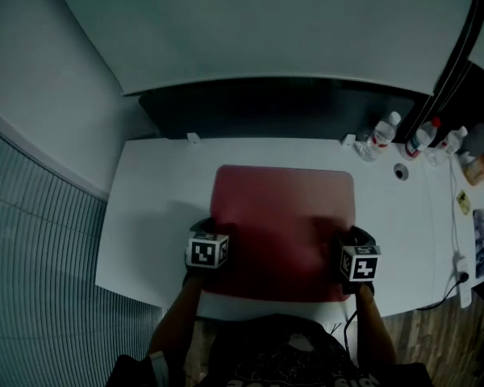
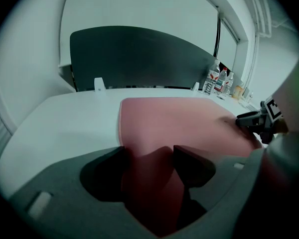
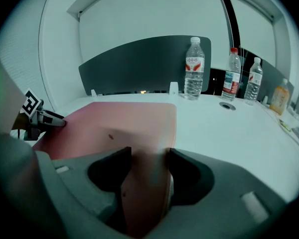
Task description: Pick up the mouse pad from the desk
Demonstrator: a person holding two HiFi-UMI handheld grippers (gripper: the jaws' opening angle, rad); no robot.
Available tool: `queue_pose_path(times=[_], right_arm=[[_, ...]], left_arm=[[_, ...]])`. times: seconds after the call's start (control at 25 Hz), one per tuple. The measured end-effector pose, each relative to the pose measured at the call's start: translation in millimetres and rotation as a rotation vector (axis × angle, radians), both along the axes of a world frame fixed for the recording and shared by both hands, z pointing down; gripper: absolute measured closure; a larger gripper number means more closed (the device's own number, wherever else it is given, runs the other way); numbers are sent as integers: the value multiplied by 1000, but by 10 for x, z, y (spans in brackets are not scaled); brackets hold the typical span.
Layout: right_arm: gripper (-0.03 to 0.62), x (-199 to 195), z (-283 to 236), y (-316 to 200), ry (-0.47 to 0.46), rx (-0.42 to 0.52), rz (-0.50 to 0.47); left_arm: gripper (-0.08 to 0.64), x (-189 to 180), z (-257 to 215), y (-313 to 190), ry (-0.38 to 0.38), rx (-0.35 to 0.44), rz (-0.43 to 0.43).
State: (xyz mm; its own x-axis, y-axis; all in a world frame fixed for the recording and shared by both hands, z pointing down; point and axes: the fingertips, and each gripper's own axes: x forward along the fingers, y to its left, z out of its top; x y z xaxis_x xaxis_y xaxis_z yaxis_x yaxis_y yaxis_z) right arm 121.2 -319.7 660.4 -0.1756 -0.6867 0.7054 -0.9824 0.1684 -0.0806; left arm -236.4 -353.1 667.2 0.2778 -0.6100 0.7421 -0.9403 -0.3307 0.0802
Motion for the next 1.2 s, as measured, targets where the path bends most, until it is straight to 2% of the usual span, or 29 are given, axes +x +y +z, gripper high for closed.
queue_pose_path(times=[0.12, 0.36, 0.44, 0.64, 0.92, 1.0, 1.2], right_arm=[[381, -23, -6, -2, 5, 4, -9], [422, -88, -12, 37, 0, -14, -14], [458, -105, 2, 45, 18, -11, -27], [474, -135, -7, 36, 21, -1, -56], [505, -161, -9, 58, -27, -28, -78], [511, -167, -14, 51, -38, -24, -85], [517, -215, -105, 29, -82, 2, -92]], left_arm=[[276, 36, -14, 10, -4, 7, 3], [325, 98, 8, 49, -12, 0, 35], [371, 147, -23, 69, -37, 7, 54], [407, 157, -123, 59, -99, 39, 78], [477, 270, -131, 95, -98, 29, 119], [485, 281, -176, 63, -112, 53, 129], [491, 308, -179, 107, -90, 33, 136]])
